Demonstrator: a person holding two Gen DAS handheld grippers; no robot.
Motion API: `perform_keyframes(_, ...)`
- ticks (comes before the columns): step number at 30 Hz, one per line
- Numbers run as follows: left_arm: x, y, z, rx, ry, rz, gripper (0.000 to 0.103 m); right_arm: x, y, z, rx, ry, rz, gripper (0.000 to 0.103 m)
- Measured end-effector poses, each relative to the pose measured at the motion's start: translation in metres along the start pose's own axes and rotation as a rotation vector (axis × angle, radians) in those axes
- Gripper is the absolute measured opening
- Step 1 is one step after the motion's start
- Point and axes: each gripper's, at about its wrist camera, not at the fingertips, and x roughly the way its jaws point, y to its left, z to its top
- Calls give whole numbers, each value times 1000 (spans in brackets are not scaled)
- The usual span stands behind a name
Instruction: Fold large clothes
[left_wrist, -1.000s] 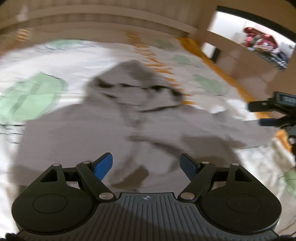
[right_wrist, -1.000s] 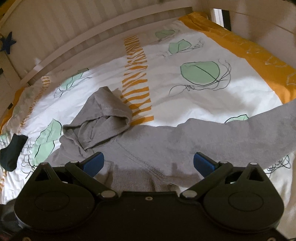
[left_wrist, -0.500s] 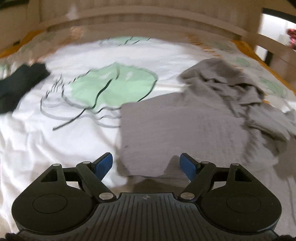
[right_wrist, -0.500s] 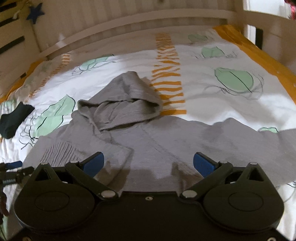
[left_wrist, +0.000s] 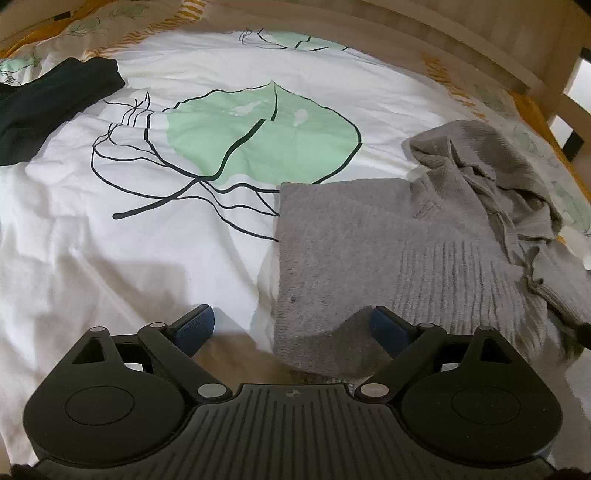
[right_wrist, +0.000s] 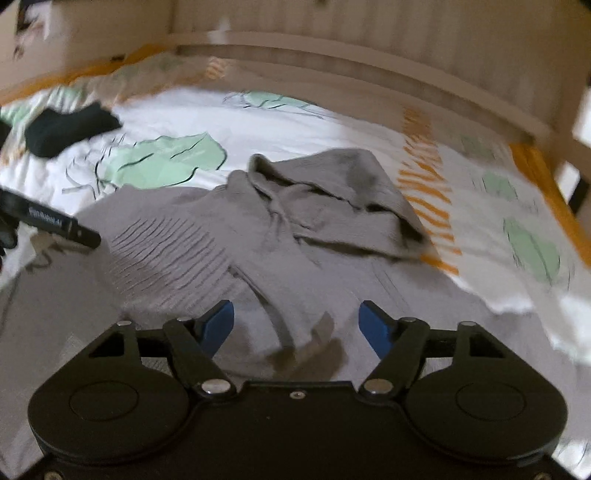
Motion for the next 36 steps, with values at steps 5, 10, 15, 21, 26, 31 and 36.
perform_keyframes(5, -2, 0, -1, -10, -1, -13, 93, 35, 18, 14, -88, 90, -46, 61)
perform_keyframes(10, -11, 0, 0, -28, -36, -28, 93, 38, -17, 25, 61, 95, 86, 14)
perform_keyframes(15, -18, -4, 2, -21, -83, -16, 93, -10, -76, 25, 265, -119, 54, 14)
perform_keyframes(21, -12, -9, -3, -8, -58, -11, 93, 8, -117, -24, 432, 47, 6, 16)
perform_keyframes(26, -13, -12, -2, -7, -63, -15, 93, 0, -82, -16, 283, -10, 23, 69)
perform_keyframes(31, -19, -17, 0, 13, -83, -21, 93, 12, -24, 6, 46, -54, 14, 83)
perform_keyframes(36, -23, -21, 2, 20, -95, -37, 93, 59, 2, 10, -65, 92, -29, 58)
